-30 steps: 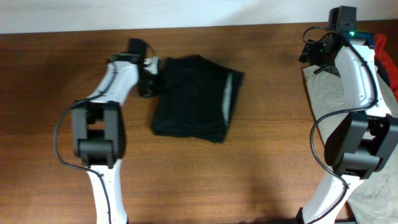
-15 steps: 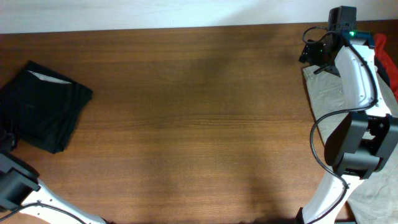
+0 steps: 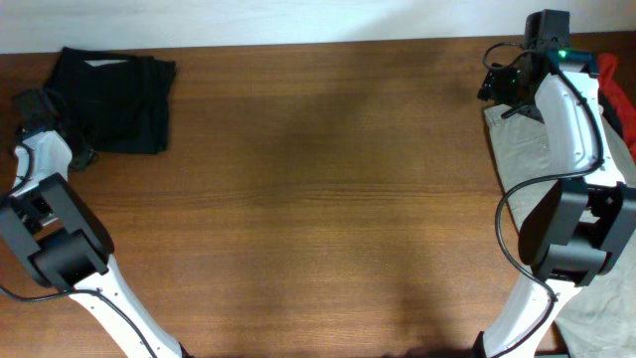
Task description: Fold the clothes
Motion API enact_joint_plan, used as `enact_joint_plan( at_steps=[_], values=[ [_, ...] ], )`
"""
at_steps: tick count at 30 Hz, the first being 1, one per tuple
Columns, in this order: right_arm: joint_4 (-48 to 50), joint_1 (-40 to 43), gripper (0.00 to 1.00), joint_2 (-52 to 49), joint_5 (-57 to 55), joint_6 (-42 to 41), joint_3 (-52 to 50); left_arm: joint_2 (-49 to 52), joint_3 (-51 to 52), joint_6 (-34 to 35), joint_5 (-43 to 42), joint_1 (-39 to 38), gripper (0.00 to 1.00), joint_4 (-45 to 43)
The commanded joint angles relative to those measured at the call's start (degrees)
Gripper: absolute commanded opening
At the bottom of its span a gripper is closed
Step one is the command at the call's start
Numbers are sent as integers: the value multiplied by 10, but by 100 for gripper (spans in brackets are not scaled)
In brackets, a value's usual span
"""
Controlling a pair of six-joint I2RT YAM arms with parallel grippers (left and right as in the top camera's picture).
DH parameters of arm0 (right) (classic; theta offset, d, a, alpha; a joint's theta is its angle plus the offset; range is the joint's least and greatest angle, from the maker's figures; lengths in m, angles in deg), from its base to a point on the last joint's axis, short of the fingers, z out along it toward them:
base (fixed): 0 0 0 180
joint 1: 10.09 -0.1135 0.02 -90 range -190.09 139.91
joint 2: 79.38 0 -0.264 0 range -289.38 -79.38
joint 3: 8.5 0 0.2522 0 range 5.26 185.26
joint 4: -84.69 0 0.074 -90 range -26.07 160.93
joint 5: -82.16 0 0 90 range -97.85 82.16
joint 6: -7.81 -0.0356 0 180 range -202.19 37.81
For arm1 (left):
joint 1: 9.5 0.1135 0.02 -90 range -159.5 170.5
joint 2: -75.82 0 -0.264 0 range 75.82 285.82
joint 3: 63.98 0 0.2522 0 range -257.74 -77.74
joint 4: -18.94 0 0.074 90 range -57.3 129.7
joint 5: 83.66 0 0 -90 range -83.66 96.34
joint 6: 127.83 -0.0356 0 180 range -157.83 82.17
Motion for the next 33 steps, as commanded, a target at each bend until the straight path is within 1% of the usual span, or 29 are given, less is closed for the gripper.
enact_joint_plan(
  at_steps=[1, 14, 18, 20, 21, 22, 23, 25, 26, 27, 28, 30, 31, 32, 33],
  values=[
    [0, 2, 99, 5, -3, -5, 2, 23, -1, -44, 8, 4, 25, -16],
    [0, 2, 99, 5, -3, -5, 2, 63, -1, -44, 6, -16, 24, -103],
    [0, 2, 99, 5, -3, -5, 2, 69, -3, -44, 5, -15, 25, -92],
    [0, 2, 98, 5, -3, -5, 2, 69, -3, -44, -10, -15, 25, -79],
    [0, 2, 99, 5, -3, -5, 2, 67, -7, -44, -31, -15, 34, -61],
    [0, 2, 99, 5, -3, -5, 2, 66, -11, -44, -35, -15, 35, -45],
    [0, 2, 99, 5, -3, -5, 2, 62, -18, -44, -35, -15, 40, -24],
    [0, 2, 99, 5, -3, -5, 2, 47, -32, -45, -21, -12, 54, 19],
    [0, 2, 99, 5, -3, -5, 2, 32, -37, -46, -3, -11, 62, 37],
    [0, 2, 99, 5, -3, -5, 2, 19, -38, -46, 19, -12, 85, 50],
    [0, 2, 99, 5, -3, -5, 2, -1, -38, -46, 41, -12, 94, 69],
    [0, 2, 99, 5, -3, -5, 2, -43, -38, -63, 57, -12, 94, 93],
    [0, 2, 99, 5, -3, -5, 2, -59, -38, -64, 57, -12, 92, 101],
    [0, 2, 99, 5, -3, -5, 2, -84, -38, -65, 57, -12, 83, 118],
    [0, 2, 99, 5, -3, -5, 2, -99, -38, -76, 55, -12, 67, 126]
  ],
)
